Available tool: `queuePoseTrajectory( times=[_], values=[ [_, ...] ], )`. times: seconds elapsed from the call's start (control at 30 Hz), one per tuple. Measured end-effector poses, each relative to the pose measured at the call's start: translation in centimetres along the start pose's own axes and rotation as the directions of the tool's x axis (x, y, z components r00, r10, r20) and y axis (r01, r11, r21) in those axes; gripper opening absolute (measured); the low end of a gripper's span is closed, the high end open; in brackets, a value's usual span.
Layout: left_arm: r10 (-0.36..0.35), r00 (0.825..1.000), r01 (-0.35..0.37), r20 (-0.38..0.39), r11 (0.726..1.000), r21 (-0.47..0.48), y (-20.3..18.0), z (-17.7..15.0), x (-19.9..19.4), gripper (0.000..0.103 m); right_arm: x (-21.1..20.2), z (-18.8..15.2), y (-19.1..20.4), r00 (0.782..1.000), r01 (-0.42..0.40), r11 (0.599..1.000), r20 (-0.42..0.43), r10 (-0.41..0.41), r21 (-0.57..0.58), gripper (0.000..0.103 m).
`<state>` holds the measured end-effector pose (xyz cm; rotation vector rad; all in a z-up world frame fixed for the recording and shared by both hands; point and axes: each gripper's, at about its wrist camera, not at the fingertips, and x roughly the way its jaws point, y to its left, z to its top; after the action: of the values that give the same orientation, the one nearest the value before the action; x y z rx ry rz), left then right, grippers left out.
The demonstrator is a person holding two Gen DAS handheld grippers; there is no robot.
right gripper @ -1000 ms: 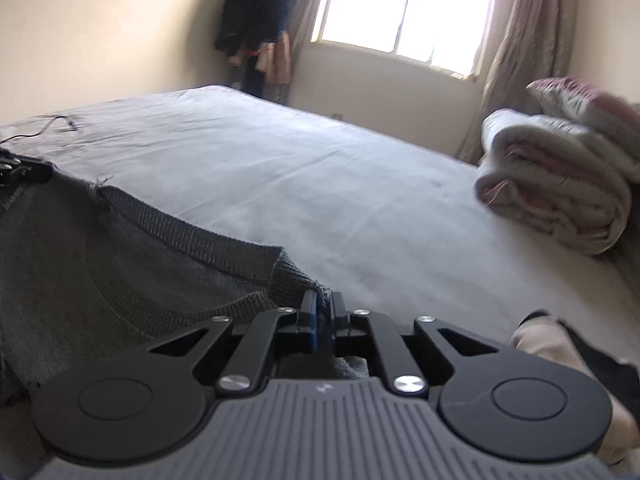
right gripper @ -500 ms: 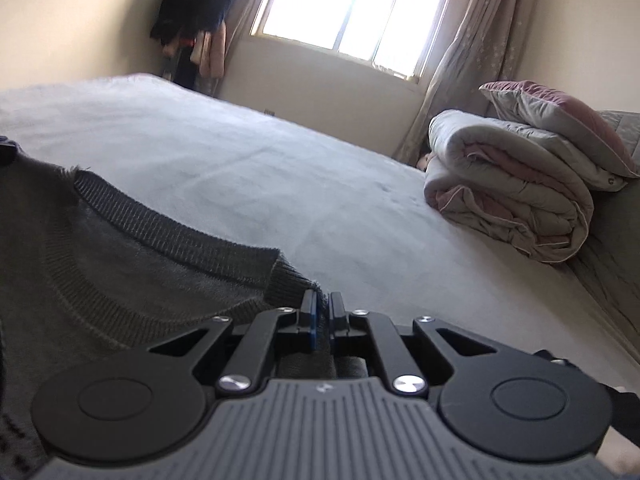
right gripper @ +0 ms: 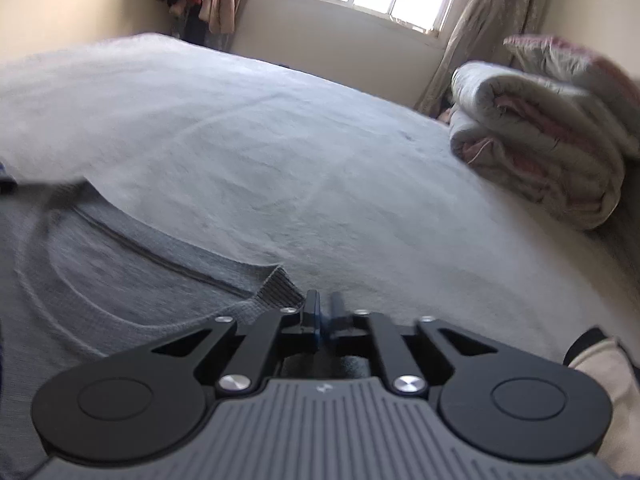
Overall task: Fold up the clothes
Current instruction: 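Lift and flip the sweater over with both grippers, cat print up, then open both grippers and release the flipped sweater onto the bed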
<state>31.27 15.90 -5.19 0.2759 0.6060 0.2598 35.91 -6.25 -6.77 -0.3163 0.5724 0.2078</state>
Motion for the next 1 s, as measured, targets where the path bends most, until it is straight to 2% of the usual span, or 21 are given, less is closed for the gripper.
queuePoseTrajectory(
  times=[0.03,0.07,0.1,0.33,0.6,0.83,1.0],
  values=[
    [-0.014,1.0,0.014,0.007,0.999,-0.032,0.5,0.1,-0.6,0.053,-0.5,0.0,-0.4,1.0,-0.02,0.999,-0.012,0.02,0.028,0.027],
    [-0.027,1.0,0.028,0.013,0.997,-0.065,1.0,0.3,-1.2,0.057,-1.3,0.0,-0.7,0.999,-0.04,0.998,-0.02,0.041,0.048,0.038],
    [-0.041,0.999,0.042,0.011,0.994,-0.101,1.4,0.4,-2.0,0.057,-2.1,-0.1,-1.1,0.998,-0.059,0.996,-0.027,0.061,0.066,0.04],
    [-0.094,0.995,0.096,0.018,0.964,-0.25,3.2,-0.1,-7.8,0.066,-9.0,-1.4,-3.5,0.992,-0.107,0.992,-0.061,0.111,0.074,0.041],
    [-0.139,0.99,0.144,0.041,0.958,-0.247,2.4,-1.7,-15.0,0.074,-15.2,-4.0,-5.3,0.987,-0.12,0.988,-0.098,0.129,0.094,0.043],
    [-0.149,0.989,0.147,0.0,0.971,-0.188,2.3,-4.4,-19.9,0.075,-19.9,-6.5,-5.1,0.983,-0.125,0.989,-0.124,0.135,0.085,0.044],
    [-0.182,0.981,0.162,-0.066,0.96,-0.23,4.3,-7.0,-22.3,0.075,-23.0,-8.3,-5.6,0.98,-0.131,0.984,-0.134,0.146,0.119,0.048]
  ],
)
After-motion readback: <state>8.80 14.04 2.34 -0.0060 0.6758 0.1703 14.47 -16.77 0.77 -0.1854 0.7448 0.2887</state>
